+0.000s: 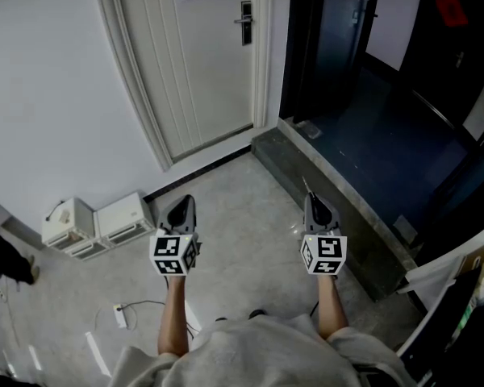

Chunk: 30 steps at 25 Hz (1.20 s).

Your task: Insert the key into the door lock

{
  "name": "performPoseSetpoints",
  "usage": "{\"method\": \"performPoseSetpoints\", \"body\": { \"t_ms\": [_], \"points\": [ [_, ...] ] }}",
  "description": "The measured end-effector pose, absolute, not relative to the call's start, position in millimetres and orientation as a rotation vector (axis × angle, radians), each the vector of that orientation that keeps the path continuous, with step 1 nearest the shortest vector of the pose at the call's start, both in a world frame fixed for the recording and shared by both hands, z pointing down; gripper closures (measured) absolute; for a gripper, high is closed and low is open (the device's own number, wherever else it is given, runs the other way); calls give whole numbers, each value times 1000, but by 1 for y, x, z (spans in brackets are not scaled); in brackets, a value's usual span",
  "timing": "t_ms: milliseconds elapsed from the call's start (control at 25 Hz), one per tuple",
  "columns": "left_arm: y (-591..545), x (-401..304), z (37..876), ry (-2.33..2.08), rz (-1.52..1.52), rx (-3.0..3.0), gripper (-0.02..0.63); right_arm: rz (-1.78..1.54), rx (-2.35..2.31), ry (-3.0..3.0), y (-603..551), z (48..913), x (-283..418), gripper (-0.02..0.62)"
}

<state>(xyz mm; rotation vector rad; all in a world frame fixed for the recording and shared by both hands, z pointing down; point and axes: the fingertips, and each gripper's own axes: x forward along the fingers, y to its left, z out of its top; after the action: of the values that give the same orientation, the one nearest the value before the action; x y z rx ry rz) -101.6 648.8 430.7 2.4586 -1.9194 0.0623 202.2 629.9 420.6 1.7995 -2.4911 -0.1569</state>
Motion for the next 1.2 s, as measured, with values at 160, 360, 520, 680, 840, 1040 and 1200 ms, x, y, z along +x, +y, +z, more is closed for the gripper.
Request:
{"method": "performPoseSetpoints", "body": {
  "t_ms": [160,360,520,680,840,1040,1200],
  "points": [
    [646,-85,431,-1926,66,2464,589,-155,1789,-2500,625,422,215,566],
    [639,-68,442,-1921,63,2442,589,-153,1766,-2504,612,429,227,566],
    [628,-65,449,-1920,59,2430,589,-147,1756,-2502,600,435,229,566],
    [614,-67,457,-1914,64,2425,589,-137,1742,-2500,587,443,226,566],
    [589,-71,469,-1901,69,2418,589,-132,1740,-2492,563,451,220,566],
    [532,-81,476,-1864,64,2444,589,-141,1754,-2483,513,455,203,566],
    [466,-95,479,-1833,43,2466,589,-162,1769,-2468,455,452,185,566]
  ]
}}
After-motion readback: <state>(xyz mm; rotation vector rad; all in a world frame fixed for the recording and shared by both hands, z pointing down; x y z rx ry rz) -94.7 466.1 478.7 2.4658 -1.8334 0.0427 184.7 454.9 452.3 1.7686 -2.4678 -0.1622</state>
